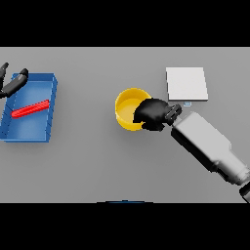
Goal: Pick up the red beaker and tilt it to pour out 1 green nut into yellow bowl. Pick up the yellow bowl and place it on the metallic measuring scale.
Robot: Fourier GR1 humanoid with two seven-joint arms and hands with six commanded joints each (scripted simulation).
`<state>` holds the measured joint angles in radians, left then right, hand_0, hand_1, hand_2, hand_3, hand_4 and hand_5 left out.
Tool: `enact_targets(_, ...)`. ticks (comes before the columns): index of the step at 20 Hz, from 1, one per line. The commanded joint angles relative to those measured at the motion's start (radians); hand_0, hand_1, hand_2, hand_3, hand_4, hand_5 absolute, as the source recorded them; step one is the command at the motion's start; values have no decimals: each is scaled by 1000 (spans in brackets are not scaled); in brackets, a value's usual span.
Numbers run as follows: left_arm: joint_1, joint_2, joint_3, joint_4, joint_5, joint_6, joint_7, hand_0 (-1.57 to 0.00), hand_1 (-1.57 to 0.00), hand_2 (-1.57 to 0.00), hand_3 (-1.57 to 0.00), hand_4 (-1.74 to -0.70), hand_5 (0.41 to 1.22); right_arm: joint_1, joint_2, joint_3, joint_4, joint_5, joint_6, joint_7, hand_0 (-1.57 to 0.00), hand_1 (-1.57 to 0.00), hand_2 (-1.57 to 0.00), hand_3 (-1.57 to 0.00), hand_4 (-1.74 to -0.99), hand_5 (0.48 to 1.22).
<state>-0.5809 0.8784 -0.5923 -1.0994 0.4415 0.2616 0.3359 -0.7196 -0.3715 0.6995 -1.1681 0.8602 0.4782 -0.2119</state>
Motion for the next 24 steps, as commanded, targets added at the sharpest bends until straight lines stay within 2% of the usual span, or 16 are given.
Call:
enact_targets(1,-3,5,5,4,2,-2,0,1,1,1,1,-719,696,-1,-7,-12,-23,-14,20,12,-1548,-1546,-1337,-1331,-1732,1215)
enact_targets(3,0,7,7,4,7,-8,3,1,1,1,1,-724,693,6,-14,-33,-64,-32,47,48,-1556,-1555,-1389,-1284,-1735,1217)
enact_targets(4,8,9,4,-4,3,-1,-6,1,1,1,1,-724,693,3,-32,-49,-95,-44,66,48,-1559,-1558,-1414,-1252,-1737,1218)
enact_targets(8,11,23,-2,-19,-3,-6,0,1,1,1,1,-714,686,-8,-82,-104,-139,-50,60,87,-1566,-1566,-1455,-1180,-1739,1220)
enact_targets(14,21,34,7,-46,8,5,5,1,1,1,1,-723,698,1,-144,-148,-138,-41,32,81,-1565,-1570,-1513,-1155,-1741,1220)
enact_targets(16,20,24,1,-50,3,14,10,1,1,1,1,-727,710,-22,-156,-169,-90,-36,-9,52,-1567,-1570,-1527,-1151,-1741,1221)
enact_targets(18,28,44,7,-66,10,14,17,1,1,1,1,-730,719,-38,-157,-193,-44,-41,-27,63,-1568,-1570,-1537,-1153,-1741,1221)
enact_targets(24,20,31,7,-55,12,21,41,1,1,1,1,-739,734,-73,-161,-227,138,-12,-138,21,-1570,-1571,-1546,-1146,-1741,1221)
